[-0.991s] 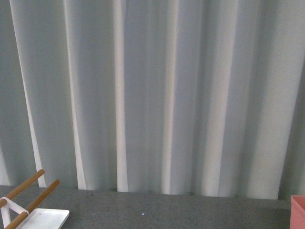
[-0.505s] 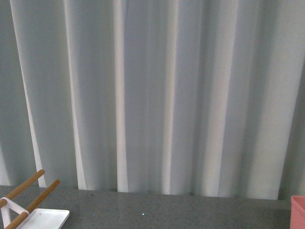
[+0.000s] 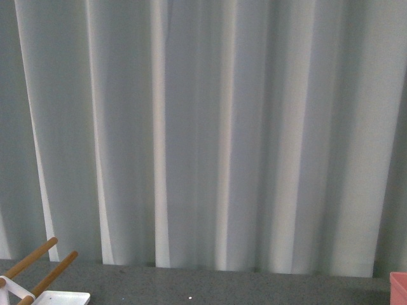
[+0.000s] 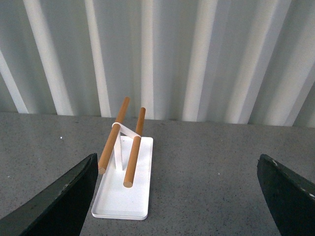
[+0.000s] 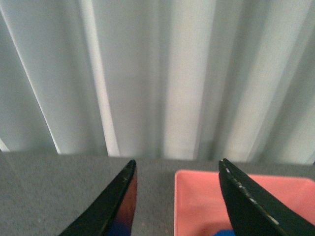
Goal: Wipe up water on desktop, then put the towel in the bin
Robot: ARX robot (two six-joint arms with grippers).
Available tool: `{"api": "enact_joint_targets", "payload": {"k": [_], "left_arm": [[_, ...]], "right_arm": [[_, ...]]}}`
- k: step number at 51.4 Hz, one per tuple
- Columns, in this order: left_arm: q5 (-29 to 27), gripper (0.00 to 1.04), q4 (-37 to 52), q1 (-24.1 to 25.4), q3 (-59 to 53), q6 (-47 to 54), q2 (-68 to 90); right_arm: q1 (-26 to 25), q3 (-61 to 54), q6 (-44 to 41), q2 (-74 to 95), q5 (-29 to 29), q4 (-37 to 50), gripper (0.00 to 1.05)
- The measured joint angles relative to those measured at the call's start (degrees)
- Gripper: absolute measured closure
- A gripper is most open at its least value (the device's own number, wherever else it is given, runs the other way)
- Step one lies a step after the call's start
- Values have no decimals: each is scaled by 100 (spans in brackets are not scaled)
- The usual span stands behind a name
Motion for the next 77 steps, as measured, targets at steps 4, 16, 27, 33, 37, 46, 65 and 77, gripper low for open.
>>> {"api": "enact_joint_targets", "payload": {"k": [4, 16, 27, 33, 37, 46, 65, 77], "left_arm": [[-7, 7, 0, 0, 0, 0, 0], [0, 7, 0, 0, 0, 0, 0], [0, 7, 0, 0, 0, 0, 0], [0, 7, 0, 0, 0, 0, 0], [0, 7, 0, 0, 0, 0, 0], [-2, 7, 0, 0, 0, 0, -2], [0, 7, 0, 0, 0, 0, 0], [0, 7, 0, 0, 0, 0, 0]], "right_arm": [[125, -332, 68, -376, 144, 173, 69], [503, -1349, 125, -1311, 544, 90, 101], [780, -1897, 125, -2260, 769, -310, 101], [1075, -2127, 127, -2669, 1204, -487, 101], [1250, -2330, 125, -2761, 1222, -328, 101], [1281, -2490, 125, -3460, 1255, -925, 101], [1285, -2507, 129, -4931, 1263, -2223, 101], [1285, -2511, 149, -5584, 1263, -2837, 101]]}}
